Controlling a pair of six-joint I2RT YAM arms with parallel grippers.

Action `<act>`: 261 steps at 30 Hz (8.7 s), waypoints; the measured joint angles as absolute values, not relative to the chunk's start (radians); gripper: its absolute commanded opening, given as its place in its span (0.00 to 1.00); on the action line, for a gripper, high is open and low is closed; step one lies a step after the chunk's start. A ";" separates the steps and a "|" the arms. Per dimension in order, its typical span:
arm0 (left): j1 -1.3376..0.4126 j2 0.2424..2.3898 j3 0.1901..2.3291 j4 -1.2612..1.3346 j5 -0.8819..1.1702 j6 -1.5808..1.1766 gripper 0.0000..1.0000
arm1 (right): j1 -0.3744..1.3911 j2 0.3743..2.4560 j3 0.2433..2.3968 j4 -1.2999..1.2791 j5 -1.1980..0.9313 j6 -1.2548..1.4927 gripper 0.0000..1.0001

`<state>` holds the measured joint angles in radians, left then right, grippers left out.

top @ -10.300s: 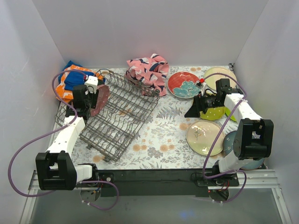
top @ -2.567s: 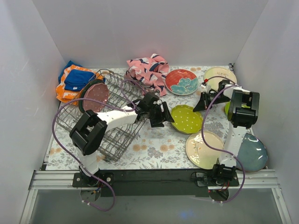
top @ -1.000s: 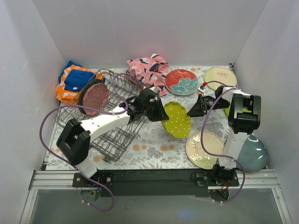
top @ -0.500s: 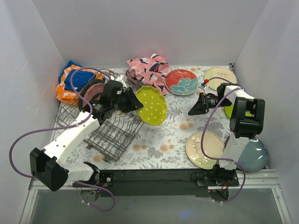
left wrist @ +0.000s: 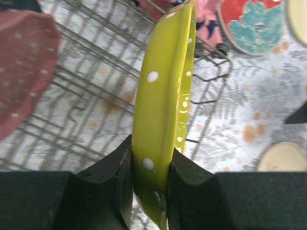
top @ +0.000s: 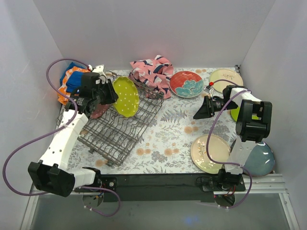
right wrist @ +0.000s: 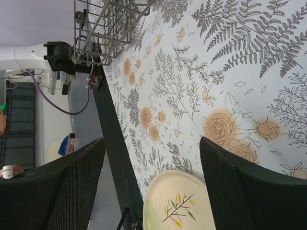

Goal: Load the plates into the dish rack
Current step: Insert the plate into the dish rack, then grab a plate with the right arm

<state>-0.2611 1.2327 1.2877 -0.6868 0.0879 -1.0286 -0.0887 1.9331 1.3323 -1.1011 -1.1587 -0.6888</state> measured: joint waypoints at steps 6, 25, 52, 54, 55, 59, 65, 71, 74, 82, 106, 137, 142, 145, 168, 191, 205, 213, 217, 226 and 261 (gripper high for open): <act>-0.194 1.185 1.234 -0.672 0.052 -0.835 0.00 | -0.089 1.933 1.332 -1.099 -1.148 -0.685 0.98; -0.102 1.135 1.134 -0.602 -0.015 -0.400 0.00 | -0.088 1.937 1.333 -1.076 -1.100 -0.676 0.98; -0.046 1.196 1.069 -0.446 -0.022 -0.195 0.00 | -0.078 1.937 1.333 -1.040 -1.064 -0.645 0.98; -0.044 1.209 1.069 -0.435 -0.019 -0.191 0.00 | -0.078 1.937 1.333 -1.039 -1.064 -0.643 0.98; -0.043 1.216 1.069 -0.432 -0.017 -0.190 0.00 | -0.078 1.937 1.333 -1.039 -1.064 -0.643 0.98; -0.042 1.235 1.069 -0.430 -0.013 -0.187 0.00 | -0.078 1.937 1.333 -1.038 -1.064 -0.641 0.99; -0.042 1.258 1.069 -0.411 -0.007 -0.186 0.00 | -0.078 1.937 1.333 -1.037 -1.064 -0.639 0.98; -0.041 1.274 1.044 -0.388 0.020 -0.186 0.00 | -0.078 1.937 1.333 -1.037 -1.064 -0.639 0.98; -0.041 1.275 1.021 -0.374 0.025 -0.184 0.00 | -0.078 1.937 1.333 -1.037 -1.064 -0.639 0.98; -0.041 1.280 1.003 -0.333 0.040 -0.178 0.00 | -0.077 1.937 1.333 -1.037 -1.064 -0.636 0.98; -0.041 1.339 0.970 -0.254 0.056 -0.162 0.28 | -0.077 1.937 1.333 -1.037 -1.064 -0.635 0.98; -0.040 1.115 1.051 -0.304 -0.042 -0.355 0.64 | -0.077 1.903 1.333 -1.037 -1.017 -0.638 0.98; -0.040 1.052 1.086 -0.364 -0.048 -0.403 0.67 | -0.077 1.894 1.333 -1.034 -0.978 -0.645 0.98; -0.040 1.019 1.113 -0.400 -0.056 -0.430 0.69 | -0.077 1.891 1.333 -1.023 -0.950 -0.648 0.99; -0.040 0.941 1.321 -0.669 -0.051 -0.713 0.79 | -0.070 1.872 1.428 -0.941 -0.731 -0.631 0.98; -0.040 0.814 1.125 -0.648 0.345 -1.198 0.80 | -0.010 1.896 1.529 -0.528 -0.496 -0.387 0.98; -0.040 0.819 1.021 -0.530 0.461 -1.394 0.81 | 0.031 2.127 1.667 -0.376 -0.285 0.134 0.92; -0.040 0.871 1.021 -0.496 0.493 -1.431 0.81 | 0.014 2.197 1.713 -0.368 -0.265 0.295 0.85; -0.040 0.881 1.021 -0.489 0.504 -1.441 0.81 | 0.011 2.239 1.754 -0.352 -0.282 0.369 0.74; -0.040 0.883 1.023 -0.485 0.511 -1.460 0.81 | -0.039 2.305 1.749 -0.273 -0.382 0.545 0.38; -0.079 0.914 0.824 -0.241 0.634 -1.687 0.80 | -0.217 2.079 1.221 0.133 -0.751 0.830 0.01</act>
